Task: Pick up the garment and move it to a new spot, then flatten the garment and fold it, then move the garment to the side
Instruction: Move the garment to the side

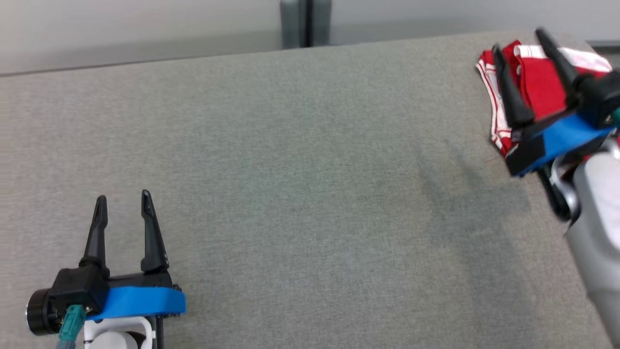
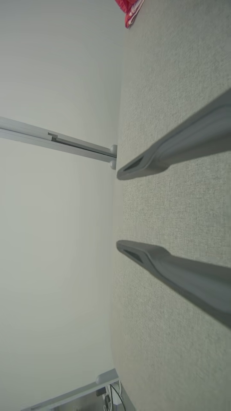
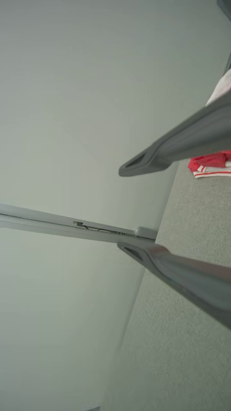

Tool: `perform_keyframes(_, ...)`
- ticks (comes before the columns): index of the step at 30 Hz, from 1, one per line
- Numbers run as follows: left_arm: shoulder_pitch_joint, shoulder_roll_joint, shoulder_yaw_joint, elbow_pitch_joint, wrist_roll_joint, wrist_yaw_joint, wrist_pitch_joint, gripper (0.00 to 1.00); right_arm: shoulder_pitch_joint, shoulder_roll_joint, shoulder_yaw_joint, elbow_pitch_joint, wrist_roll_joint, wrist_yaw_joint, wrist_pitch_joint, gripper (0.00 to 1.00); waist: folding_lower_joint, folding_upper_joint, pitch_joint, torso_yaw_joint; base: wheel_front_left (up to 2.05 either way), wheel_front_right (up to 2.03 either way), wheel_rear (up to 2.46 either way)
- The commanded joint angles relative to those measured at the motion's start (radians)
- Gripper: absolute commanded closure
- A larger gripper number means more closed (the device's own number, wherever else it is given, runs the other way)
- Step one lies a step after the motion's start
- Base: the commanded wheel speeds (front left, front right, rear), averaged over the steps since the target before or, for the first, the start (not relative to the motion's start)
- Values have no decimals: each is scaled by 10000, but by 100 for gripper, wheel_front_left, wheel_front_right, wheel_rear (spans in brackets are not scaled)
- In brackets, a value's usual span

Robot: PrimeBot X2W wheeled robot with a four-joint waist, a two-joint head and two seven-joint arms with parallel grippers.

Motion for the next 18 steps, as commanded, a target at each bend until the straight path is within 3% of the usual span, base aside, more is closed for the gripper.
perform_keyframes(1,89,3,-28,97,-53,-11,-69,0,576,207,-179,-224,-52,2,-45,0,3,2,-144,115,0,0,0)
perform_keyframes(18,566,8,-105,1289,-302,-263,-149,0,5672,1967,-2330,-2250,-682,2,-46,0,3,2,-1586,964,0,0,0)
